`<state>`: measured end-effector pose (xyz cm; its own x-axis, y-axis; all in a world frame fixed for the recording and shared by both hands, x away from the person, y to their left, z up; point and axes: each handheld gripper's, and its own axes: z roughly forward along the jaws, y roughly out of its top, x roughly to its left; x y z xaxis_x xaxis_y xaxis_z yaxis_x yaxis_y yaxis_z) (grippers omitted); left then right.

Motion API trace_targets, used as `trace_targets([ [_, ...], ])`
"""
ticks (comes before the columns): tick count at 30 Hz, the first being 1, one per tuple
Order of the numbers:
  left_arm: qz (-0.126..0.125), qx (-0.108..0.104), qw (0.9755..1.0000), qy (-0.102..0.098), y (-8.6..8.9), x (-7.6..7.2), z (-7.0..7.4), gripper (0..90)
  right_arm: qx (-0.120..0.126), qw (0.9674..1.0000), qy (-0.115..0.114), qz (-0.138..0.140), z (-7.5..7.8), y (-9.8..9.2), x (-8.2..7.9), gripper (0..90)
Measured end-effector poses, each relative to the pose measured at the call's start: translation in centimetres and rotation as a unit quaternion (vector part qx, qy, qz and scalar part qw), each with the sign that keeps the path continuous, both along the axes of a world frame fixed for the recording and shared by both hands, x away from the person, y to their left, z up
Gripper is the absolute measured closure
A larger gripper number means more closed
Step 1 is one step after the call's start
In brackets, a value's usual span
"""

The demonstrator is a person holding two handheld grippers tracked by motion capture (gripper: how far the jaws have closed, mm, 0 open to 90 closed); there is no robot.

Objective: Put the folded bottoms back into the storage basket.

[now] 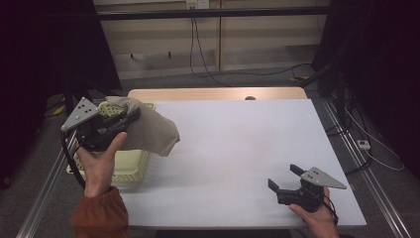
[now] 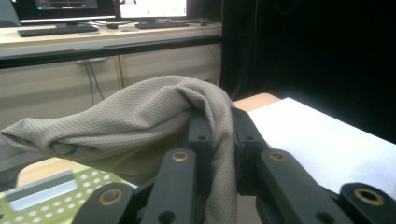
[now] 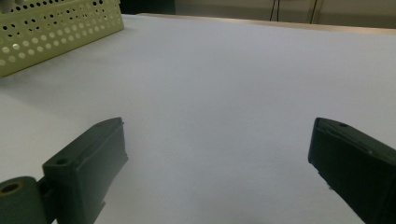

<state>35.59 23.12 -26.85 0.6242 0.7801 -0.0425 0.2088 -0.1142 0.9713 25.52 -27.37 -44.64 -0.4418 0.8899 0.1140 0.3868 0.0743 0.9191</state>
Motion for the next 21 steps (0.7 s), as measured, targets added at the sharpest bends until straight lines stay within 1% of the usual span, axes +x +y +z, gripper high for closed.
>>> trace_targets([
  [1,0.001,0.002,1.0,-0.001,0.3,0.0,0.1,81.2,0.0,1.0,0.0,0.0,0.0,0.0,0.0,3.9],
  [5,0.009,-0.004,1.0,-0.001,1.3,-0.2,0.2,81.2,0.001,1.0,0.0,0.0,0.0,0.0,0.1,3.9],
  [10,0.021,-0.015,0.9997,0.001,2.4,-0.4,0.4,81.2,-0.002,1.0,-0.001,0.002,0.0,0.0,0.1,3.8],
  [13,0.025,-0.02,0.9995,-0.001,3.1,-0.6,0.7,81.2,-0.003,1.0,-0.001,0.004,0.0,0.0,0.0,3.9],
  [15,0.029,-0.02,0.9994,-0.005,3.7,-0.6,1.1,81.2,0.004,1.0,0.003,0.001,-0.1,0.0,0.1,3.8],
  [17,0.036,-0.022,0.9991,-0.004,4.1,-0.7,1.2,81.2,0.006,1.0,0.003,-0.001,-0.1,-0.1,0.1,3.8],
  [21,0.043,-0.002,0.9991,0.005,4.8,-0.4,1.1,81.2,0.003,1.0,0.002,-0.001,0.0,0.0,0.0,3.8],
])
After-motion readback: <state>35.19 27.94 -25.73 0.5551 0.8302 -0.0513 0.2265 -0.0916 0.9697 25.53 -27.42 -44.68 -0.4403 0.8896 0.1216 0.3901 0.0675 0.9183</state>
